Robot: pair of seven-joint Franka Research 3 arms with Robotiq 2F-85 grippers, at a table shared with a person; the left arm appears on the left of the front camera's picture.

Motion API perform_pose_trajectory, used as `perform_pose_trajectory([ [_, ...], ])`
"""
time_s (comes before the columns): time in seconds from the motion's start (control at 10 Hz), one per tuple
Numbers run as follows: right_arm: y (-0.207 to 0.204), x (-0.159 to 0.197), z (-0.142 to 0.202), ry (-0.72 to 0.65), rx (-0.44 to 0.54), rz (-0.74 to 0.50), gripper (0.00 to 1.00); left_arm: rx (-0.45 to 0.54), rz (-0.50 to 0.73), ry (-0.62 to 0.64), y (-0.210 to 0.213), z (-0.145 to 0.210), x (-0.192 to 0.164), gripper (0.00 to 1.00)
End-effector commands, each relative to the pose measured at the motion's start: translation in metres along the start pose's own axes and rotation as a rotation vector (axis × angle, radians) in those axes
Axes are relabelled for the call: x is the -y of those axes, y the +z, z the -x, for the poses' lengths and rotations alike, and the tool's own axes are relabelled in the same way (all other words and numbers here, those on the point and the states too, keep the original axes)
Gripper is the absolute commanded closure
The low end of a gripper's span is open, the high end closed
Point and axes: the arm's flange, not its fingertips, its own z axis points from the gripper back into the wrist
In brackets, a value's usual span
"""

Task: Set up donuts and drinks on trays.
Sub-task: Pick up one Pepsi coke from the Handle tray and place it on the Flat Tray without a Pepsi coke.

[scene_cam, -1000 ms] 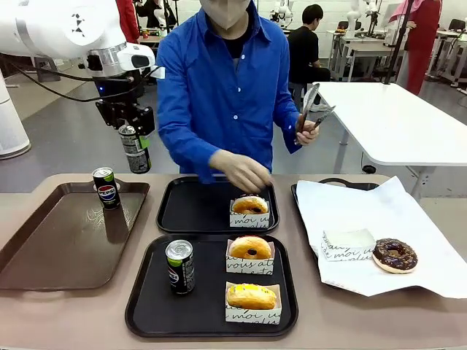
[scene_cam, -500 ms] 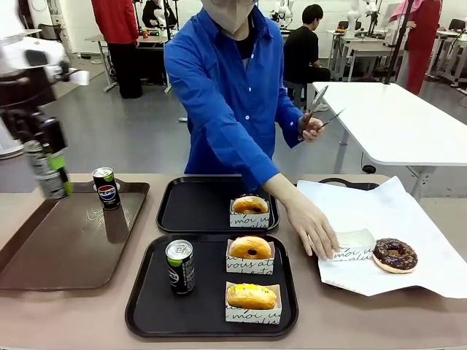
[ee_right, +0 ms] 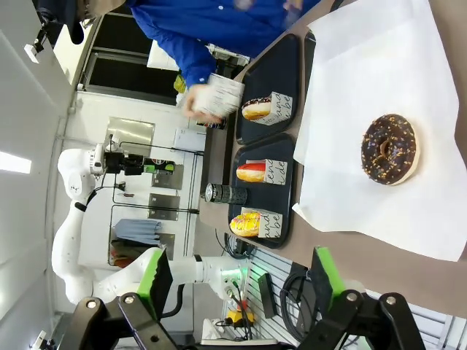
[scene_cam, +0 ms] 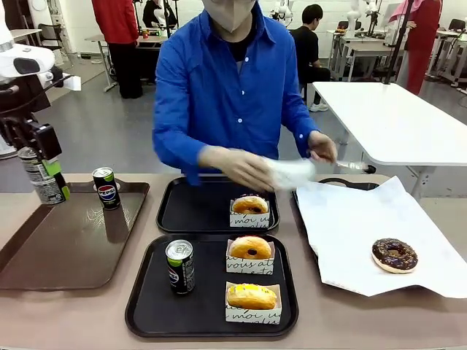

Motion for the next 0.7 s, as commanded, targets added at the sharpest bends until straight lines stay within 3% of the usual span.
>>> perform_pose_trajectory([
  [0.0, 0.001, 0.001, 0.000, 0.013, 0.004, -0.013, 0.00, 0.014, -0.015, -0.002, 0.008, -0.023, 0.006, 0.41],
  [0.3, 0.001, 0.001, 0.000, 0.013, 0.004, -0.013, 0.00, -0.031, -0.040, -0.039, 0.002, -0.125, 0.037, 0.41],
  [0.6, 0.001, 0.001, 0.000, 0.013, 0.004, -0.013, 0.00, -0.017, -0.077, -0.002, -0.031, -0.184, 0.058, 0.41],
])
